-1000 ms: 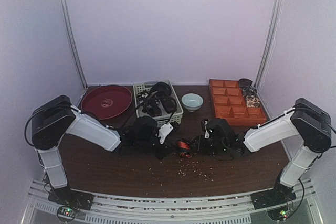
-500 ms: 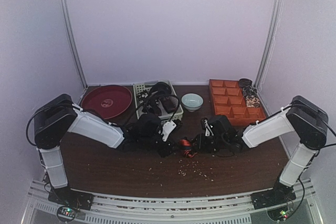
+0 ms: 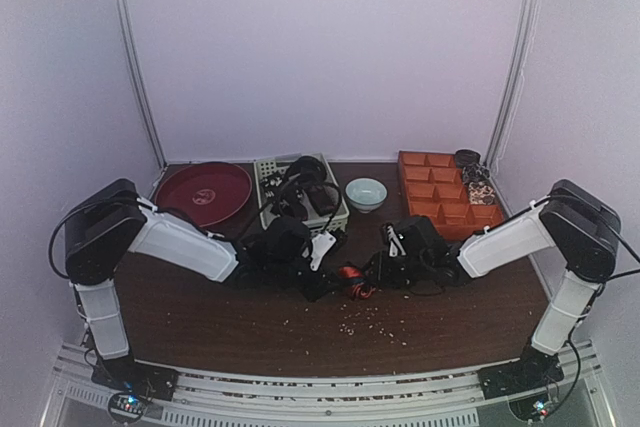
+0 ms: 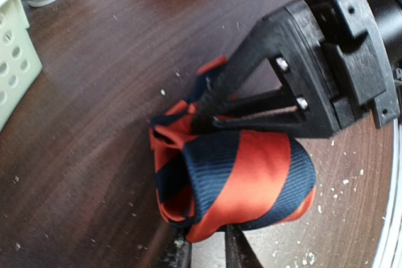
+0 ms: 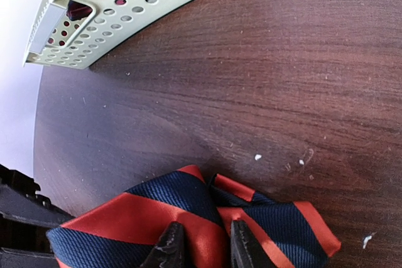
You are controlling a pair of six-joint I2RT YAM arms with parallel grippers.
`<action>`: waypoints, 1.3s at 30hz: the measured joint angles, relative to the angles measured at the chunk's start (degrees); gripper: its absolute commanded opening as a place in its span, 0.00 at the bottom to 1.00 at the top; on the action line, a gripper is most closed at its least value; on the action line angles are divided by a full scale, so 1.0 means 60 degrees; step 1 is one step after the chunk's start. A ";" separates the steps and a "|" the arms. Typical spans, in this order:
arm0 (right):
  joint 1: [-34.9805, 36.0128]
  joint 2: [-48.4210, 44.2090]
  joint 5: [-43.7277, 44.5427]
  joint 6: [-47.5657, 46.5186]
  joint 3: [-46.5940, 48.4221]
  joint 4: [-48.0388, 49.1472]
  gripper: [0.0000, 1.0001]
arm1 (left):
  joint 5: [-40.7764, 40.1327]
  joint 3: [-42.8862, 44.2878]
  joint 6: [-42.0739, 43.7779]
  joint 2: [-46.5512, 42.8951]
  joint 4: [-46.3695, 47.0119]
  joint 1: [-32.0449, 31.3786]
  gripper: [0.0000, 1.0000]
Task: Roll the ties
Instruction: Roll the tie at the center of the board.
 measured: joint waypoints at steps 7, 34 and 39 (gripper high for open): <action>-0.0007 0.0087 -0.0036 0.0004 0.0069 0.0011 0.27 | 0.0135 0.0000 -0.0335 -0.0004 -0.0186 -0.0091 0.12; -0.0044 0.0270 -0.0109 0.0069 0.0197 0.0076 0.26 | 0.0080 -0.0040 -0.1858 -0.0750 -0.0718 -0.0594 0.22; -0.0018 0.0306 -0.0124 0.0495 0.0004 0.0514 0.25 | -0.0127 -0.0069 -0.2204 -0.1049 -0.0820 -0.0812 0.17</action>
